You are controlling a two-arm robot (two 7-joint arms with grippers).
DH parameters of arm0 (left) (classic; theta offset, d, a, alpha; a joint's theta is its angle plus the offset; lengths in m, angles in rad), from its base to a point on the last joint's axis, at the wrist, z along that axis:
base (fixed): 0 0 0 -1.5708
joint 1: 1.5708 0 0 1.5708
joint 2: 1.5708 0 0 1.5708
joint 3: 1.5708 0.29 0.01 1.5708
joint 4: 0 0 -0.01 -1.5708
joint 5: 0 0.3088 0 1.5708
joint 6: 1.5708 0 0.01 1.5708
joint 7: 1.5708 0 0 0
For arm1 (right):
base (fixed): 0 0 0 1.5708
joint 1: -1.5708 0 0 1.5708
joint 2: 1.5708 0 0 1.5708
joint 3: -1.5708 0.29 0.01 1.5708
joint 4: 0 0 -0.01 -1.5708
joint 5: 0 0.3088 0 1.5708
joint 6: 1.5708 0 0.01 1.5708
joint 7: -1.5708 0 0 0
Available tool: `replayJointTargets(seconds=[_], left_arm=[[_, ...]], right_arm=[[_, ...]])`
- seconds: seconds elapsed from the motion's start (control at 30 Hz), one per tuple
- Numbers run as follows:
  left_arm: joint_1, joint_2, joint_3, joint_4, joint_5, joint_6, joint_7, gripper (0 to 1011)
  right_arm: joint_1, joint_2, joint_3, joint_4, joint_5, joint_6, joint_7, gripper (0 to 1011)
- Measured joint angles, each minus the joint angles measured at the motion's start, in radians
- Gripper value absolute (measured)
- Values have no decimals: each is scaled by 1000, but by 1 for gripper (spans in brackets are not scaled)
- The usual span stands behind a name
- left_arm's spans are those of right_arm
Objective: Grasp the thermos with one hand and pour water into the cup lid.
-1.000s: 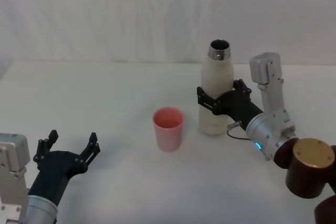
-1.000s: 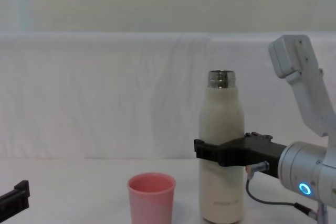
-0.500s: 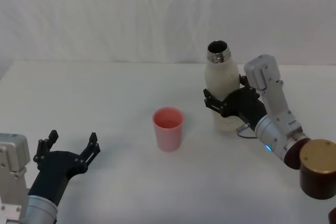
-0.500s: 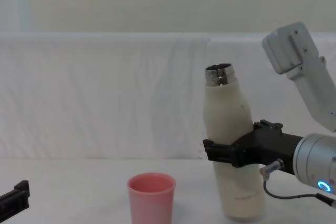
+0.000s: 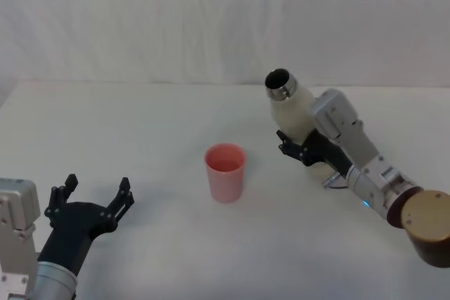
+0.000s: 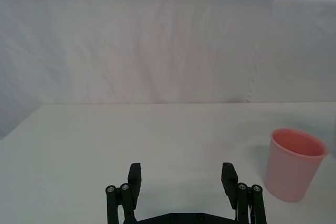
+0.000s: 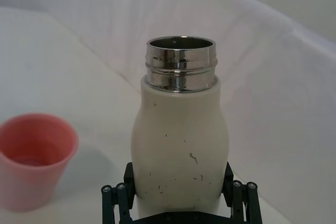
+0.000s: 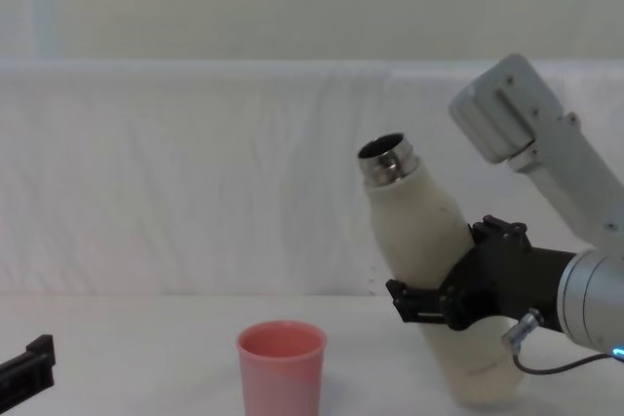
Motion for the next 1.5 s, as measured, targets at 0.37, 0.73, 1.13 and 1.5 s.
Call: replayJointTargets(seconds=[0.37, 0.73, 1.13, 1.5], left_arm=[[0, 0, 0, 0, 0, 0, 0, 1001], [0, 0, 0, 0, 0, 0, 0, 1001], [0, 0, 0, 0, 0, 0, 0, 1001], [0, 0, 0, 0, 0, 0, 0, 1001]], right_arm=[[15, 28, -45, -9, -134, 13, 17, 960], [23, 36, -69, -12, -240, 33, 19, 960], [34, 37, -95, -6, -358, 46, 25, 960], [46, 37, -117, 7, -439, 49, 28, 960]])
